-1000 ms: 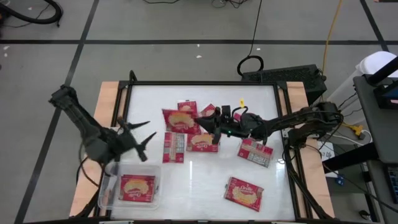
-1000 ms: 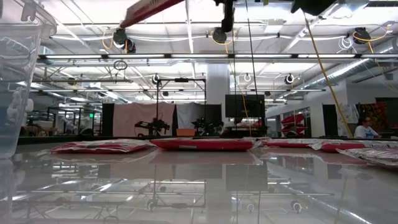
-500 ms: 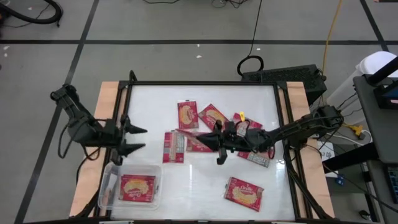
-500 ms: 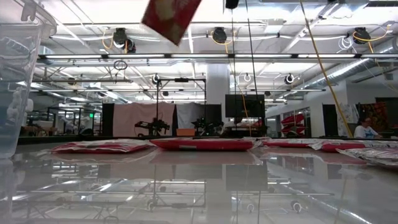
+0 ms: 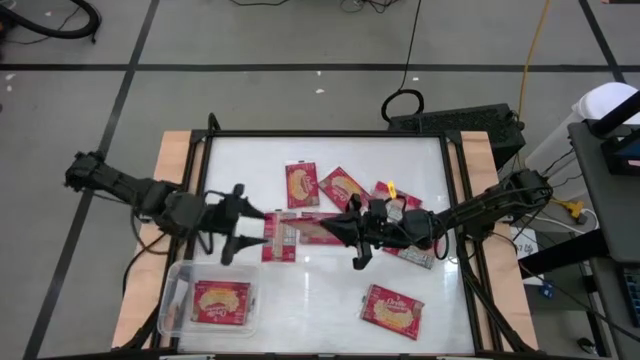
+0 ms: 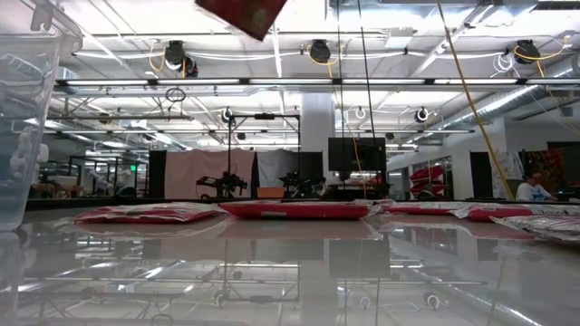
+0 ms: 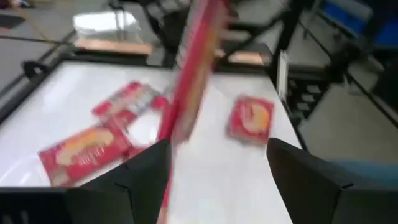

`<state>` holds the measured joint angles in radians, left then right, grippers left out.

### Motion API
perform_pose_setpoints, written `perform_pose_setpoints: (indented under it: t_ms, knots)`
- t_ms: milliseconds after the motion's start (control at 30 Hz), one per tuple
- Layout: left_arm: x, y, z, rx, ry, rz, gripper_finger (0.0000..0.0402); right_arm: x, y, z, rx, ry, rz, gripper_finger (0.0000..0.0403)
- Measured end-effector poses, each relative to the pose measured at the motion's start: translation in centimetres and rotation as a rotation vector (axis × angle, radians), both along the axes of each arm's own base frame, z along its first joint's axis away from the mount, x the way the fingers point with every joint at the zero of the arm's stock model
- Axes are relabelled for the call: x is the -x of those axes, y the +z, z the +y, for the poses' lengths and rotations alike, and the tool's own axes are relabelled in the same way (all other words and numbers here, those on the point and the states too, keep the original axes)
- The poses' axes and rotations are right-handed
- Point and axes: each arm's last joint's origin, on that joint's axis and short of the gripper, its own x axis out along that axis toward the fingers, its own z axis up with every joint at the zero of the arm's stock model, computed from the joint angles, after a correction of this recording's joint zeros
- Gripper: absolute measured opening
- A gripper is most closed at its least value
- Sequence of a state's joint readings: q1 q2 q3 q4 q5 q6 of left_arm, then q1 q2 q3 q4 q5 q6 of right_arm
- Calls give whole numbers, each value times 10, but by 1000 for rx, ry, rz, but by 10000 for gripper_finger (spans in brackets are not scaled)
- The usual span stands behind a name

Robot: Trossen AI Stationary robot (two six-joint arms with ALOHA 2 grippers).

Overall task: Sort popcorn bags into baskets
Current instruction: Put the popcorn bag into the transparent bin

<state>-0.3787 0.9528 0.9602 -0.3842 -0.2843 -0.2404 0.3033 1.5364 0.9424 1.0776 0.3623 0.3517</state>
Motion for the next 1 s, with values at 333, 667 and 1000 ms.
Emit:
perform_pose_setpoints:
  t_ms: [333,667,1000]
  knots:
    - [-44,-19,20,-47,-30,45,258,1,2,2,50,-4,-15,0]
    - [-66,-27,19,-28,-181,3,126,1,2,2,87,-7,-21,0]
    - [-34,-12,23,49,-195,27,37,-2,-5,0,137,-24,61,10]
